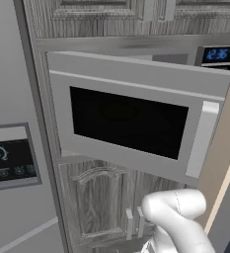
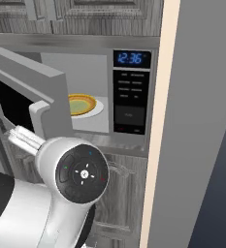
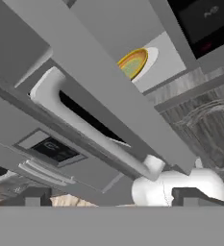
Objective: Pick the shrimp from the counter and place it in the microwave. Then turn on the microwave.
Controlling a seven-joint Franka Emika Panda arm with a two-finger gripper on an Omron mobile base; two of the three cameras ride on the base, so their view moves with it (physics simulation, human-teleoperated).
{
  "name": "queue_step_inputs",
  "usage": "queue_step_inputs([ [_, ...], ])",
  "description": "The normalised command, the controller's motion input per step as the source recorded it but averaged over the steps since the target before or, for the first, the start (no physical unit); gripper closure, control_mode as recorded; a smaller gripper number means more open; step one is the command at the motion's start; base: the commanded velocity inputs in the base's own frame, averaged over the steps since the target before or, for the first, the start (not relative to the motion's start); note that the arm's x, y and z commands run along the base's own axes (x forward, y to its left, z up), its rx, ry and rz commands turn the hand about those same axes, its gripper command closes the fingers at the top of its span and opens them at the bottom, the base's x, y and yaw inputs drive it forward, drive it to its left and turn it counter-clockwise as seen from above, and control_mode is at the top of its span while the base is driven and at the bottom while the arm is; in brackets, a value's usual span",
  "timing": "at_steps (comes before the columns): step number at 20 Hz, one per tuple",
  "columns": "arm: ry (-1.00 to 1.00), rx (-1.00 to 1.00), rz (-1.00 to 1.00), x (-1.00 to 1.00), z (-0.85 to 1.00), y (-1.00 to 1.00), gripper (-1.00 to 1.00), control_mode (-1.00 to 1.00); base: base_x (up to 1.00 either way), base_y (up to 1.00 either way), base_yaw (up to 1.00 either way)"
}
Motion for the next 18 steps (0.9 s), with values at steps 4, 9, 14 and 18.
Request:
queue_step_inputs([
  [4, 0.03, 0.27, -0.09, 0.31, -0.06, -0.01, -1.0, -1.0, 0.0, 0.0, 0.0],
  [9, 0.08, 0.27, -0.06, 0.32, -0.13, -0.04, -1.0, -1.0, 0.0, 0.0, 0.0],
  [14, 0.16, 0.23, -0.05, 0.46, -0.19, -0.07, -1.0, -1.0, 0.0, 0.0, 0.0],
  [18, 0.17, 0.18, -0.03, 0.44, -0.17, -0.09, -1.0, -1.0, 0.0, 0.0, 0.0],
])
